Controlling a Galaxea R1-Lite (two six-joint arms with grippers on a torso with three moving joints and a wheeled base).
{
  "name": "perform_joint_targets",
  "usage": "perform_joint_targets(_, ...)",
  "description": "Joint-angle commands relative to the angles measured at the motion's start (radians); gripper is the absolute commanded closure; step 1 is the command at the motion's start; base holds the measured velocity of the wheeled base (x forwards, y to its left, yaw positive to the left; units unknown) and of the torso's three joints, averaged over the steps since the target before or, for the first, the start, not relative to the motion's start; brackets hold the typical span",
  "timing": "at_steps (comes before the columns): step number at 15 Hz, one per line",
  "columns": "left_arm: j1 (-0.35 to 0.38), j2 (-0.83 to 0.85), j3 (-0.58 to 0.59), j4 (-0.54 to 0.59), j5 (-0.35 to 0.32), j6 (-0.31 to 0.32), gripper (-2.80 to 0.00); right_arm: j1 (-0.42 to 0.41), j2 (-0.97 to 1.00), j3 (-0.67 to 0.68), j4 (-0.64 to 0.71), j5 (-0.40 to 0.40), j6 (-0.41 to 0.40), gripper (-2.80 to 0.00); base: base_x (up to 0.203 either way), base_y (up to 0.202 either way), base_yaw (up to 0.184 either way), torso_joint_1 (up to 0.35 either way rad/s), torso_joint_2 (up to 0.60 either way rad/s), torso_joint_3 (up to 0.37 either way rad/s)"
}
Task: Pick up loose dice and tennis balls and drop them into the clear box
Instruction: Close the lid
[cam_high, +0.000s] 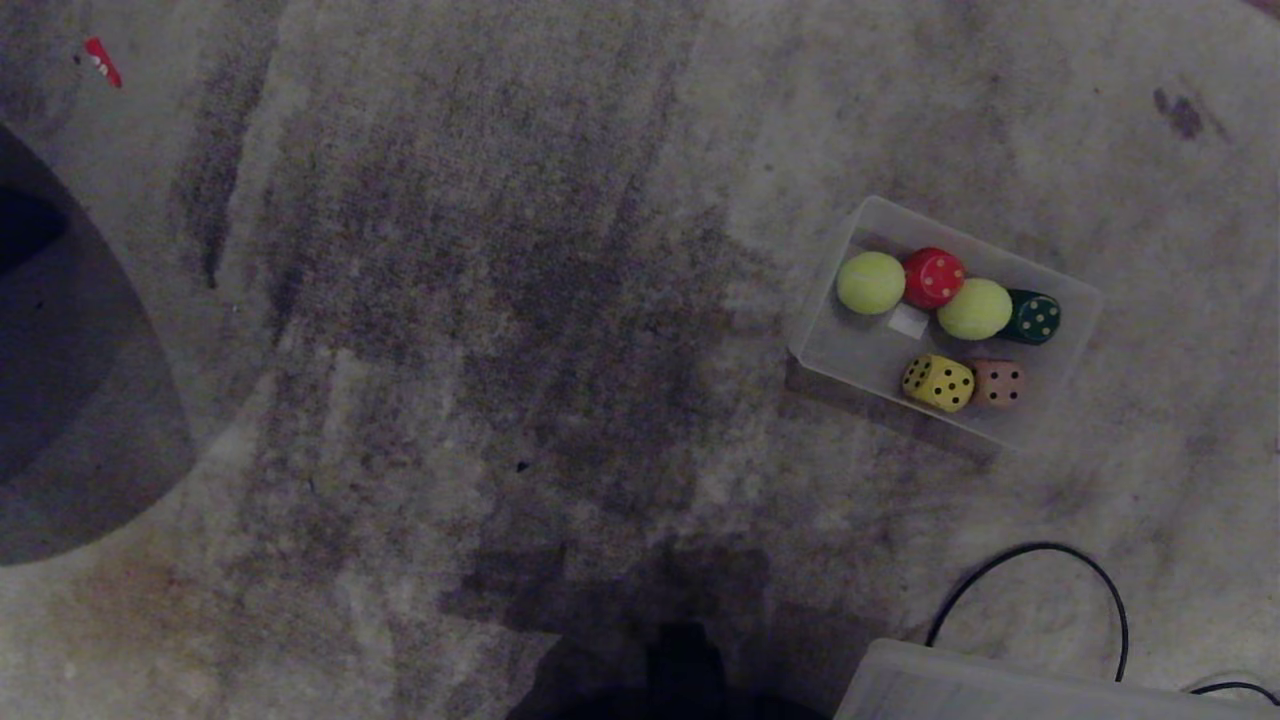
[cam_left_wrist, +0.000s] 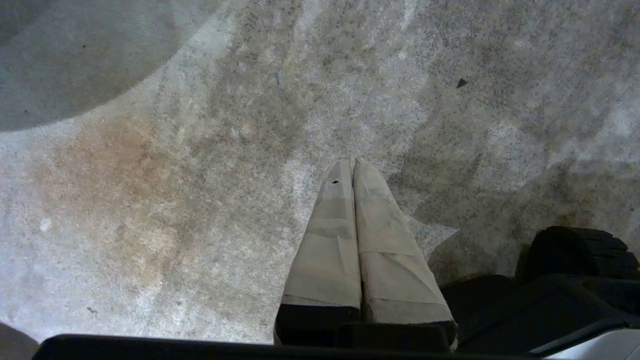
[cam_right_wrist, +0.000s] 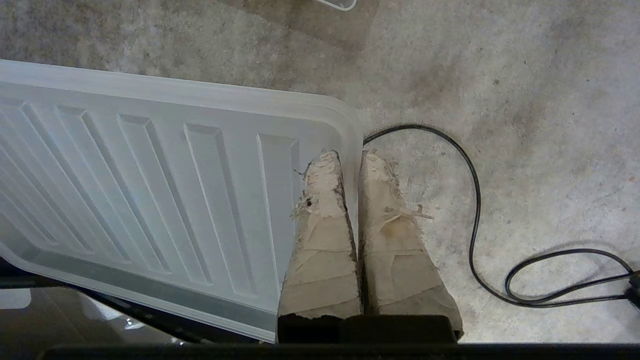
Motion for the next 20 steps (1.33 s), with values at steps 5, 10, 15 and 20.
perform_joint_targets(5,0.0,0.002,0.002,0.0,0.001,-0.001,0.0,0.0,0.001,-0.001,0.0,0.0,0.0,0.0,0.0,0.0,0.0,0.0,0.0,0.0)
perform_joint_targets(10,0.0,0.002,0.002,0.0,0.001,-0.001,0.0,0.0,0.002,-0.002,0.004,-0.001,0.004,0.0,0.0,0.0,0.0,0.0,0.0,0.0)
perform_joint_targets(15,0.0,0.002,0.002,0.0,0.001,-0.001,0.0,-0.001,0.169,-0.107,-0.002,-0.117,0.071,0.0,0.0,0.0,0.0,0.0,0.0,0.0)
perform_joint_targets(20,0.0,0.002,0.002,0.0,0.001,-0.001,0.0,0.0,0.585,-0.217,-0.199,-0.168,0.179,0.0,0.0,0.0,0.0,0.0,0.0,0.0)
